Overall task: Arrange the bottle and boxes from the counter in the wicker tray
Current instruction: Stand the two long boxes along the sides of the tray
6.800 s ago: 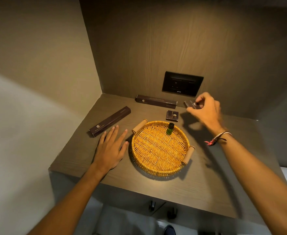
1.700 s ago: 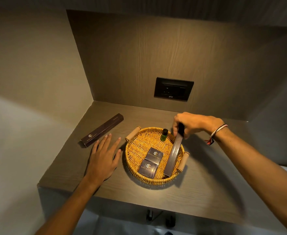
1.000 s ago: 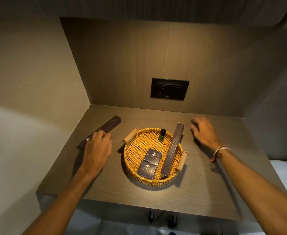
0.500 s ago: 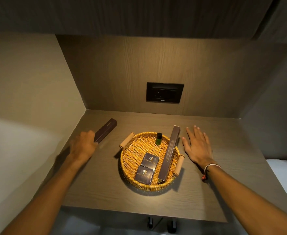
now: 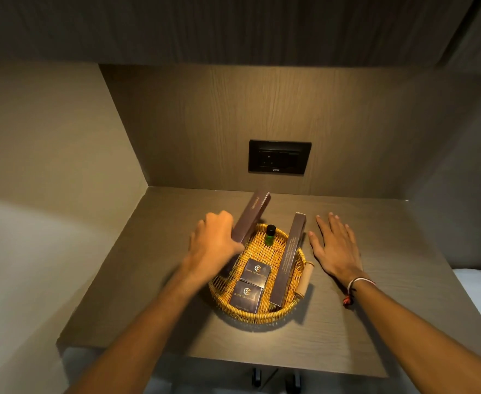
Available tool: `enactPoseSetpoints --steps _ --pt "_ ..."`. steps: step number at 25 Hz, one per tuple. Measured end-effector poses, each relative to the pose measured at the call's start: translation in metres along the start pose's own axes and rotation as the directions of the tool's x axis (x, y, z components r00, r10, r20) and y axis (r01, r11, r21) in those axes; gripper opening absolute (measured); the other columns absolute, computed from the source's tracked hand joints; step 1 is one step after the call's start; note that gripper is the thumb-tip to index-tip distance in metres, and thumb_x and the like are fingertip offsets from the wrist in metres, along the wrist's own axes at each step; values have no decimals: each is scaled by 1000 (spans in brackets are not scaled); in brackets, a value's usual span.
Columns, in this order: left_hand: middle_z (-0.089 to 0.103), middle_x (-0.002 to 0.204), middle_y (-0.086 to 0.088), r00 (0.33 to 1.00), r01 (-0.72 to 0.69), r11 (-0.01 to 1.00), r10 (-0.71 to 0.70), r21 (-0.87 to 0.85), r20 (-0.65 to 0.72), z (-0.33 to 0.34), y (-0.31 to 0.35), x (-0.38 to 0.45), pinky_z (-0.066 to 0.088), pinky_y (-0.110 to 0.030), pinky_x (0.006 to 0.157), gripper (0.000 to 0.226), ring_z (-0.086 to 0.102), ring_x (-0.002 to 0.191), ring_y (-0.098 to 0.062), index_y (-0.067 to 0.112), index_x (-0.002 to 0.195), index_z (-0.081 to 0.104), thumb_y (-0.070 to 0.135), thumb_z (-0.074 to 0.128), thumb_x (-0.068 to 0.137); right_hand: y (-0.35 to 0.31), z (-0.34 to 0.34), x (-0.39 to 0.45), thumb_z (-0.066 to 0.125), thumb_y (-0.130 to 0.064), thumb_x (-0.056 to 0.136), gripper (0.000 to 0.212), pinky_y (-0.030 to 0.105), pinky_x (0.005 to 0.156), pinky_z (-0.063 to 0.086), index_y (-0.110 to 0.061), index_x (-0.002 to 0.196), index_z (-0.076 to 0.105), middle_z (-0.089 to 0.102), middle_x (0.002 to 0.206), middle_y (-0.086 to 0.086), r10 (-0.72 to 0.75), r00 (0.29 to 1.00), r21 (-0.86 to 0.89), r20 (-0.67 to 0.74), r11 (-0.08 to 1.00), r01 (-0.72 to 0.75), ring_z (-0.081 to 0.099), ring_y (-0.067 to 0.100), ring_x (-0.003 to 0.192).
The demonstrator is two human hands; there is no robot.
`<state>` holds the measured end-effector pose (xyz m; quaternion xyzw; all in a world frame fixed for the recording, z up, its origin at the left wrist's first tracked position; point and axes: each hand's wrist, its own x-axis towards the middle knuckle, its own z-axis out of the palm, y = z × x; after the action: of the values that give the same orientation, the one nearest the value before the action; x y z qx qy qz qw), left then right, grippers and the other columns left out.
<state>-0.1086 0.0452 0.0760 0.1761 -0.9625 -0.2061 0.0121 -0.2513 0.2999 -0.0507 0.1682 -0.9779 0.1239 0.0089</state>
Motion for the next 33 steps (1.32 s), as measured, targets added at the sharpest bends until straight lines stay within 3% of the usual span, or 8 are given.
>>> enactPoseSetpoints --steps 8,13,16,18,20,23,27,33 --pt "68 113 -11 988 -88 969 114 232 -104 29 4 -7 54 -34 73 38 68 98 -29 11 121 52 20 70 88 2 3 2 21 -57 100 67 44 126 9 -25 159 23 16 169 6 3 1000 -16 -19 1000 -3 11 22 157" --pt "68 104 -9 992 -96 982 107 166 -62 24 2 -10 54 -36 71 33 67 93 -27 13 108 61 32 73 84 2 3 2 21 -59 100 68 44 126 10 -25 158 24 16 169 6 -3 1000 7 -9 1000 3 11 23 157" --pt "68 91 -9 981 -91 985 114 147 -158 6 -4 -5 53 -35 61 27 67 82 -27 14 94 61 36 72 84 -3 -6 -6 37 -54 100 57 47 122 24 -25 149 42 33 162 5 45 999 215 17 975 -48 27 28 151" --pt "70 92 -11 970 -96 985 124 141 -209 -7 -10 6 55 -38 65 27 68 85 -31 14 94 62 38 71 85 -13 -19 -18 43 -59 95 43 45 100 49 -29 121 59 58 132 2 150 988 478 -43 871 -112 55 26 124" --pt "70 106 -11 988 -86 992 97 93 -122 -17 -18 19 57 -42 77 37 68 97 -30 14 111 64 38 71 85 -24 -39 -29 44 -77 83 51 35 71 53 -29 91 60 65 93 -1 208 977 627 -40 766 -138 64 19 87" --pt "69 116 -10 993 -47 999 48 -13 108 -19 -30 36 56 -44 89 41 65 102 -24 14 118 65 35 73 84 -36 -81 -40 58 -85 61 71 27 48 52 -19 85 59 73 70 2 134 930 617 344 714 -331 67 15 56" --pt "72 112 -8 984 -63 988 84 -140 154 -13 -37 41 49 -31 82 24 60 96 -13 11 105 74 21 74 84 -49 -99 -54 90 -43 63 65 26 47 56 -13 105 52 77 67 9 -8 724 503 690 724 -472 72 17 52" --pt "73 113 -7 993 -49 966 73 -252 88 -9 -42 30 53 -38 92 30 64 103 -18 13 112 73 22 75 84 -53 -97 -54 86 -9 74 50 25 42 54 -10 108 51 74 61 12 42 746 579 665 601 -550 66 19 46"
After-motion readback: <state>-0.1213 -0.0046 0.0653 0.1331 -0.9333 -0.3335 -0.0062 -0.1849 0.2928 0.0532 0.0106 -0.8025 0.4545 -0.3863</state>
